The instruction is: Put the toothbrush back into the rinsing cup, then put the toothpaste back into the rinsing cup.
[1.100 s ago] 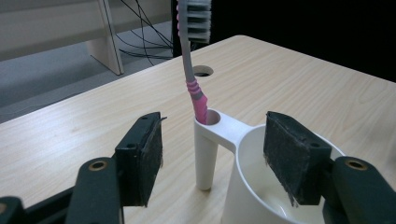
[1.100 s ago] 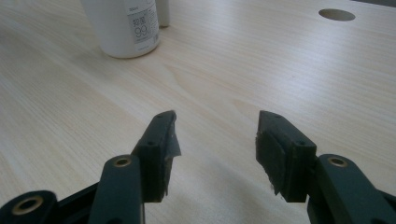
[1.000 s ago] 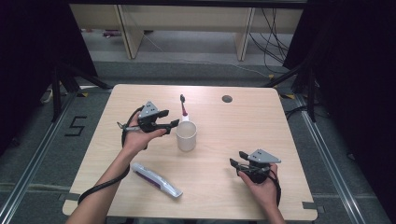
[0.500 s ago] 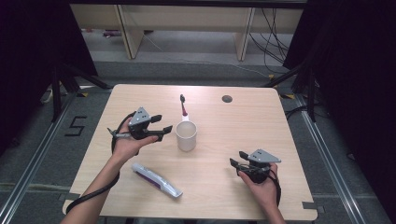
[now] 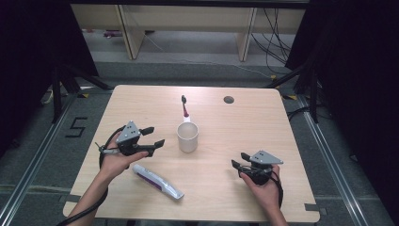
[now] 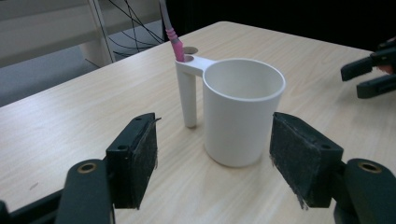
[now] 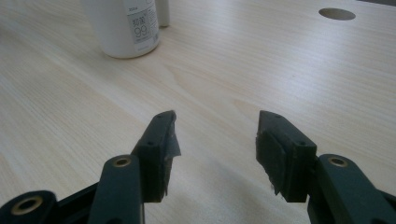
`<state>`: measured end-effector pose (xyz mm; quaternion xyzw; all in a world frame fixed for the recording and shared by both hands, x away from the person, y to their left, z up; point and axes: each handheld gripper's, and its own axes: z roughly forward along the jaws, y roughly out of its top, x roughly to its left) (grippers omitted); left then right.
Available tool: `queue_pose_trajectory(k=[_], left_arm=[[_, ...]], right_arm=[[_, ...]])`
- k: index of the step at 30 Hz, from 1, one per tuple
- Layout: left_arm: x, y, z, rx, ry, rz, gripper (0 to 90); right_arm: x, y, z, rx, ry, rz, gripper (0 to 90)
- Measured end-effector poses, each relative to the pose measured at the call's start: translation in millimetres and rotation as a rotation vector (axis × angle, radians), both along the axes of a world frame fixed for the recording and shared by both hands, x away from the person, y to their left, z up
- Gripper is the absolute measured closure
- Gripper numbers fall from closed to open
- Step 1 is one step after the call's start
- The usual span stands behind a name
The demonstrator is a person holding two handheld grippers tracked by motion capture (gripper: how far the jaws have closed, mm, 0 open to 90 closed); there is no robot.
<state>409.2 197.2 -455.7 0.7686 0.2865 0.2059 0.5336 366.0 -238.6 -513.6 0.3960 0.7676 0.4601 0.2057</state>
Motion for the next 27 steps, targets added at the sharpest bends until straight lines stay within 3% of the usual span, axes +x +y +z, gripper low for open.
queue_pose_trajectory(k=[2, 3, 5, 6, 8, 11, 13, 17, 18, 27], left_arm=[[-5.1, 2.0, -1.9, 0.004, -0.002, -0.007, 32.0], [-7.5, 2.2, -3.0, 0.001, -0.007, -0.013, 32.1], [-9.8, 3.1, -3.0, 0.011, -0.012, -0.022, 32.1], [-14.1, 4.2, -2.8, 0.025, -0.017, -0.032, 32.0], [-18.0, 5.6, -1.4, 0.042, -0.018, -0.047, 31.9], [-22.4, 8.8, 0.9, 0.059, -0.026, -0.056, 31.8], [-23.4, 10.0, 1.2, 0.057, -0.030, -0.058, 31.8], [-26.7, 13.1, 1.9, 0.066, -0.023, -0.063, 31.8], [-27.0, 13.1, 1.3, 0.064, -0.025, -0.073, 31.6], [-30.8, 10.9, 2.9, 0.088, -0.040, -0.106, 30.5]], right_arm=[[-1.9, 0.9, 0.1, 0.016, 0.017, -0.020, 48.0], [1.1, -0.9, -0.8, 0.004, -0.021, -0.003, 48.0], [1.7, -2.3, -0.4, -0.007, -0.023, 0.009, 48.0], [0.8, -1.6, -0.3, 0.011, -0.001, 0.010, 47.9], [1.6, -2.2, -0.2, -0.004, -0.021, 0.002, 47.9], [1.6, -1.4, -0.5, 0.012, 0.000, 0.012, 47.9], [1.3, -2.4, 0.1, -0.001, -0.017, -0.001, 47.9], [-0.6, 0.8, -0.3, 0.018, 0.018, -0.001, 47.9], [0.1, -0.1, 0.1, 0.000, 0.004, -0.002, 47.9], [1.4, -0.9, -0.5, -0.003, -0.013, 0.001, 47.9]])
